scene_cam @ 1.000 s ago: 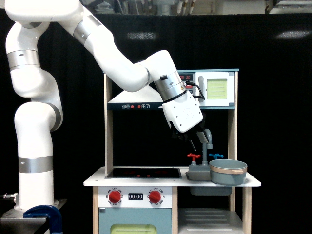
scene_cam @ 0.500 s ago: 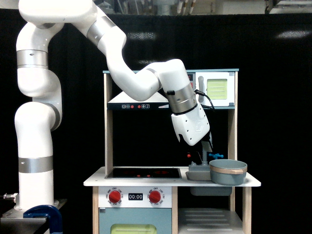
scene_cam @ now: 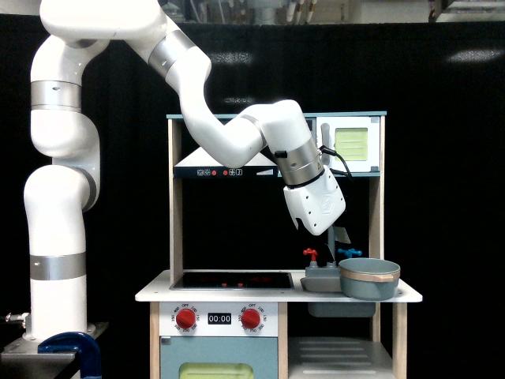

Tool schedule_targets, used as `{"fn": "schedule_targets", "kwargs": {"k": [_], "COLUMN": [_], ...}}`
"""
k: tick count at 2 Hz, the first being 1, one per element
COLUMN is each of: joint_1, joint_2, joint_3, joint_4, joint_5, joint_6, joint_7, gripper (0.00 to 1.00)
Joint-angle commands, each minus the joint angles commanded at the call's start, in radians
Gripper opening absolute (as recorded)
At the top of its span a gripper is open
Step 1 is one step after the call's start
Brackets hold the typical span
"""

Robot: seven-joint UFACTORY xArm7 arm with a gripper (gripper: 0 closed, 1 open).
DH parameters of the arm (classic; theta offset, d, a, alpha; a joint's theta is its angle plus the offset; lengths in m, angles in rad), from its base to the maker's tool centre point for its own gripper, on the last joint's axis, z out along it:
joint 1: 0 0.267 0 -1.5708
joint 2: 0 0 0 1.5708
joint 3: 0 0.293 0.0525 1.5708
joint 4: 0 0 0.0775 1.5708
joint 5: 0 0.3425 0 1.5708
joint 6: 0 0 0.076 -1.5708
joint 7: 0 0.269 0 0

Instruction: Put the bowl inside the kitchen cabinet

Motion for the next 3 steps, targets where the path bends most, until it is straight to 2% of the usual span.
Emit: {"fn": "schedule_targets", "kwargs": {"k": [1, 2, 3], "joint_1": [0.000, -0.013, -0.015], "joint_2": [0.002, 0.009, 0.028], "joint_3": [-0.001, -0.008, 0.003], "joint_4": [0.043, 0.053, 0.011], "joint_5": [-0.121, -0.128, -0.068], "joint_6": [0.058, 0.099, 0.050], "joint_7": [-0.021, -0.046, -0.111], "gripper": [1.00, 1.00, 1.00]}}
